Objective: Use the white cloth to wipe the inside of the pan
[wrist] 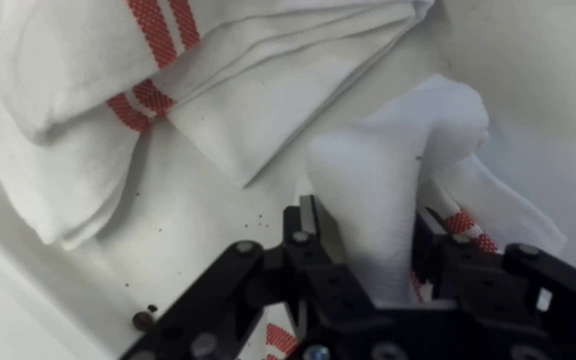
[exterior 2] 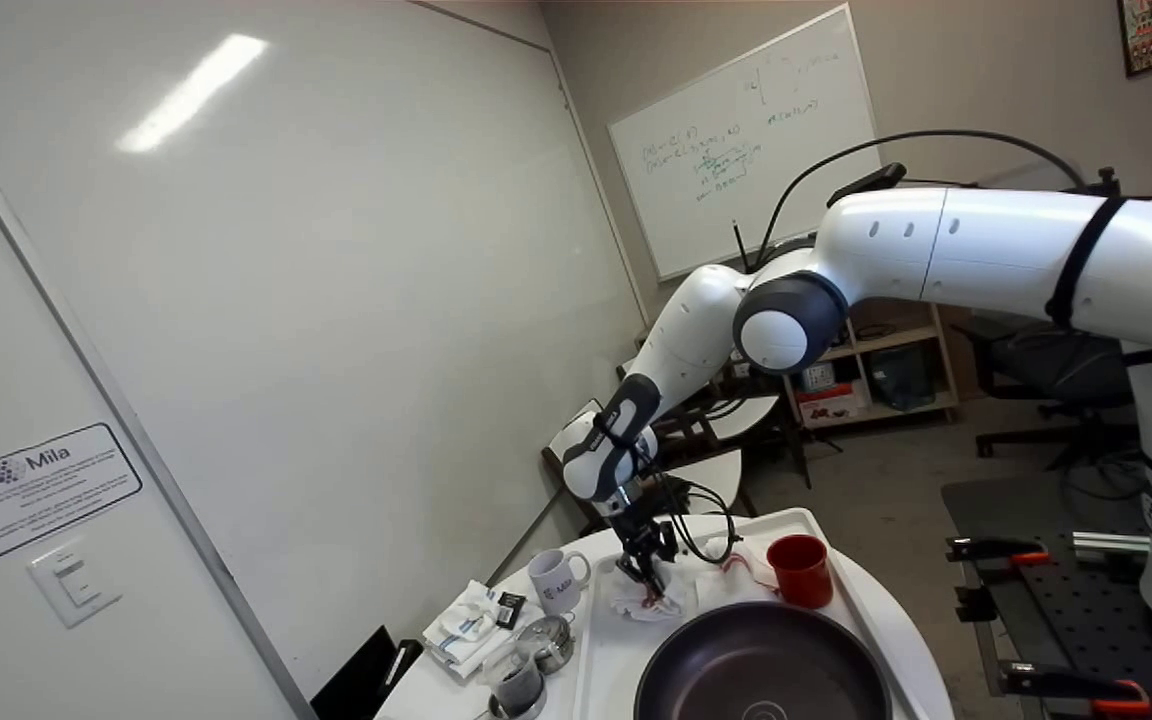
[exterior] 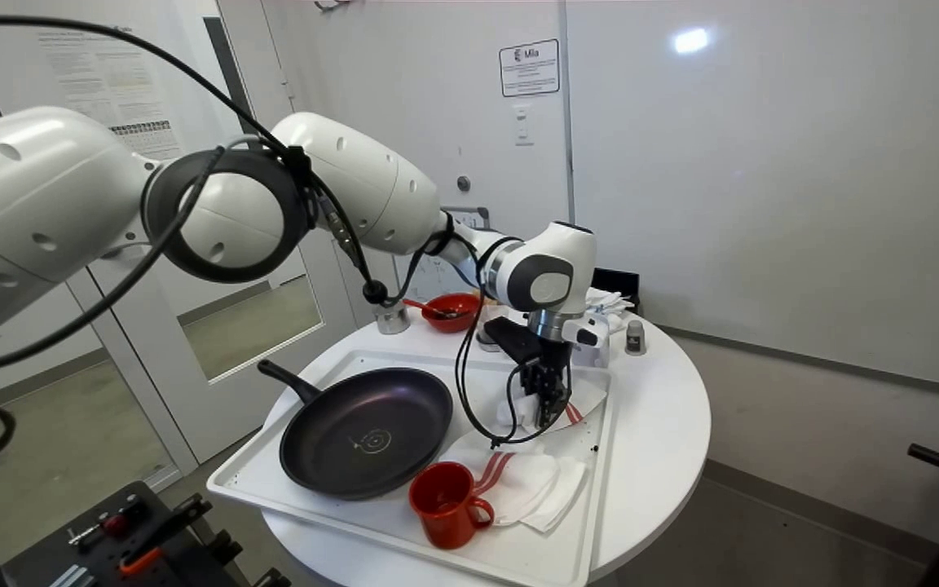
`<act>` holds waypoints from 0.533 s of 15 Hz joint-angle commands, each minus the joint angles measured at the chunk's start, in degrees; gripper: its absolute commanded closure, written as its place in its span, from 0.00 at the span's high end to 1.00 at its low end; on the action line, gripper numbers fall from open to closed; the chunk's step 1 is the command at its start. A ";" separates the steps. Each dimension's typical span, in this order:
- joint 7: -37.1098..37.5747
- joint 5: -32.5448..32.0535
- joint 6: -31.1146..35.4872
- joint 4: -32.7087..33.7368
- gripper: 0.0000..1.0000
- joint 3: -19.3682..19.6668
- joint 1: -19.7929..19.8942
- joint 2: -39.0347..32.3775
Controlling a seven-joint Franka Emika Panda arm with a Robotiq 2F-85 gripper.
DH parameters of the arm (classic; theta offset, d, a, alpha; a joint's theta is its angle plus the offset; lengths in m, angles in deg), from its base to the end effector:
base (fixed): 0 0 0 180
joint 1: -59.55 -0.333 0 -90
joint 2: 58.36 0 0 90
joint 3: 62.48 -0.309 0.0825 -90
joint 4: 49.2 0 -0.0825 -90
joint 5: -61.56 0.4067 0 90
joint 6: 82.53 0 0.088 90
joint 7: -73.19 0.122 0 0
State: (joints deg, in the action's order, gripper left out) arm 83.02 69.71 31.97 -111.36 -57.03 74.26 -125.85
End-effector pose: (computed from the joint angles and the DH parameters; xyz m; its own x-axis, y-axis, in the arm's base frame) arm 0.7010 -0.2275 0.0403 0.8212 -0.5096 -0.2568 -0.5221 -0.8526 0.0222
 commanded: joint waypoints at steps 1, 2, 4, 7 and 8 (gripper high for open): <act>1.34 -0.28 -1.67 3.22 0.77 0.68 -0.19 -1.66; 1.25 -0.32 -1.40 2.74 0.84 0.71 -0.22 -1.19; 1.17 -0.60 -0.20 0.65 0.98 0.96 -0.56 0.69; 0.99 -1.19 1.83 -2.76 1.00 1.67 -1.30 4.10; 0.95 -1.40 2.87 -4.25 1.00 1.98 -1.62 5.65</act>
State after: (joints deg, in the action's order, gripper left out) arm 83.24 69.29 32.71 -110.81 -56.18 73.86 -124.93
